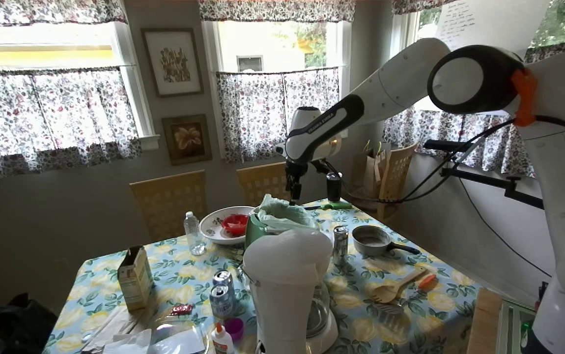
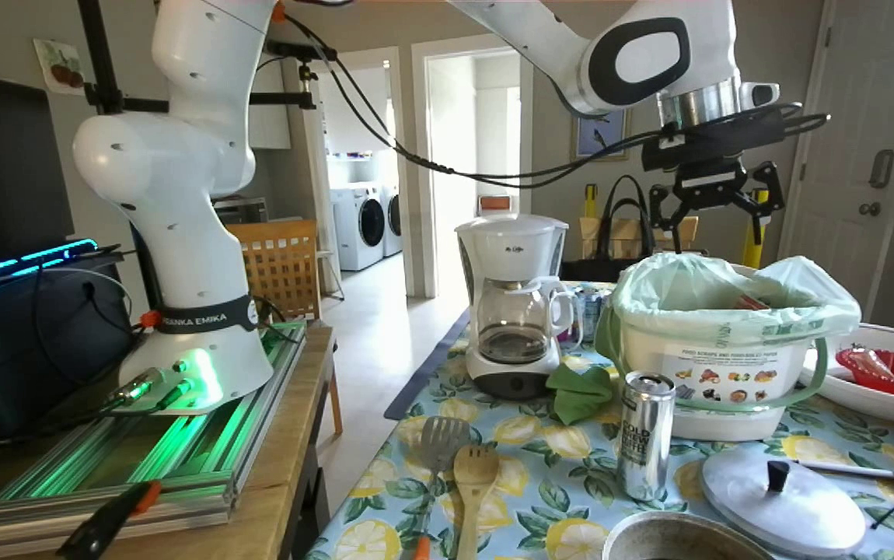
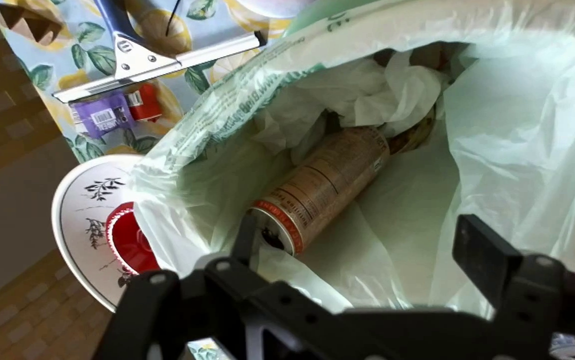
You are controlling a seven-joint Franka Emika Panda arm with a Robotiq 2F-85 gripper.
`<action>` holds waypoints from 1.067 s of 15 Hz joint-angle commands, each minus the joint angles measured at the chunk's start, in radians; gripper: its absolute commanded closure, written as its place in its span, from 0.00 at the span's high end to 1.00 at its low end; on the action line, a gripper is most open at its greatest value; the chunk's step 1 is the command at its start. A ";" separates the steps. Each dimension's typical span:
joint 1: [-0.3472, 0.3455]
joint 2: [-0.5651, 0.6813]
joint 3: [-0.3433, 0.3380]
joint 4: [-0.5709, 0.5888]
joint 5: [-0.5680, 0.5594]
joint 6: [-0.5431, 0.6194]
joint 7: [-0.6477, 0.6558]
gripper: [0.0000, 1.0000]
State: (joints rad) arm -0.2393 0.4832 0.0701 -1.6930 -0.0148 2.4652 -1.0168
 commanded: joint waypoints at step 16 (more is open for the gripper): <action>0.044 0.322 0.014 0.372 -0.007 -0.106 -0.113 1.00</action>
State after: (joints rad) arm -0.2016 0.7506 0.0783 -1.3976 -0.0179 2.3735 -1.1165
